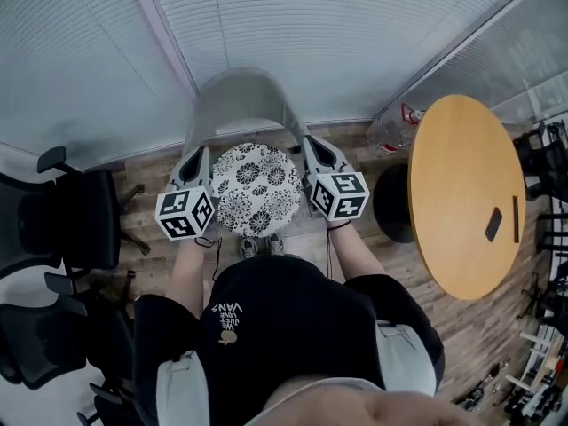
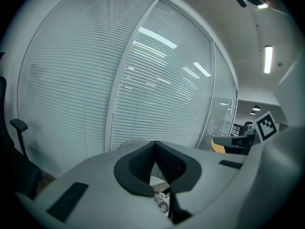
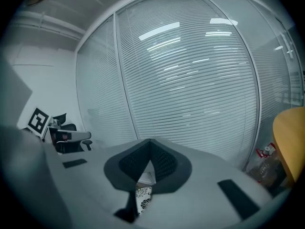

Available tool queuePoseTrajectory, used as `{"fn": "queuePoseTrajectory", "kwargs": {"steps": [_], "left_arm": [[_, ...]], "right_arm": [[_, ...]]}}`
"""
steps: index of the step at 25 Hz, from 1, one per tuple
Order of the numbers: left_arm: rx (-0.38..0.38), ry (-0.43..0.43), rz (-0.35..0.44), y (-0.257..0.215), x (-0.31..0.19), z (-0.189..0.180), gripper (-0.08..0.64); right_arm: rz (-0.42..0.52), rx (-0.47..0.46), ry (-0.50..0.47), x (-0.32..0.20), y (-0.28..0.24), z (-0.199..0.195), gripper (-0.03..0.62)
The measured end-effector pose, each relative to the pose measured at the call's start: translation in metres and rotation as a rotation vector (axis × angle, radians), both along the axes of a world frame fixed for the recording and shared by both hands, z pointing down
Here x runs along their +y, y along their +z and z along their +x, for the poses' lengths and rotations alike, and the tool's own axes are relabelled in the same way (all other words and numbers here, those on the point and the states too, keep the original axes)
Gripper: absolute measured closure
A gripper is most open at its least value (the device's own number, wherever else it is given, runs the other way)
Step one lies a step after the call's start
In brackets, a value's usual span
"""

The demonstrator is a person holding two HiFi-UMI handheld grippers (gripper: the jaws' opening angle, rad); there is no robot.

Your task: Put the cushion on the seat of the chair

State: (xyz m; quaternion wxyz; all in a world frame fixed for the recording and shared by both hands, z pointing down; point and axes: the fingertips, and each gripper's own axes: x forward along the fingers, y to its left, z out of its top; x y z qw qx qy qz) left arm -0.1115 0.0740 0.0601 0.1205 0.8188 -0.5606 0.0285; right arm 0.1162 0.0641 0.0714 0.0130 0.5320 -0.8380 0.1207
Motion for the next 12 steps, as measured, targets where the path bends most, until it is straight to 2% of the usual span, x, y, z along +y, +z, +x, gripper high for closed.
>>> {"fn": "queuePoseTrajectory", "kwargs": {"steps": [12], "left_arm": [[-0.019, -0.011, 0.108, -0.047, 0.001, -0.009, 0.549]], "right_arm": [[0.114, -0.018, 0.011, -0.003, -0.047, -0.001, 0.575]]}}
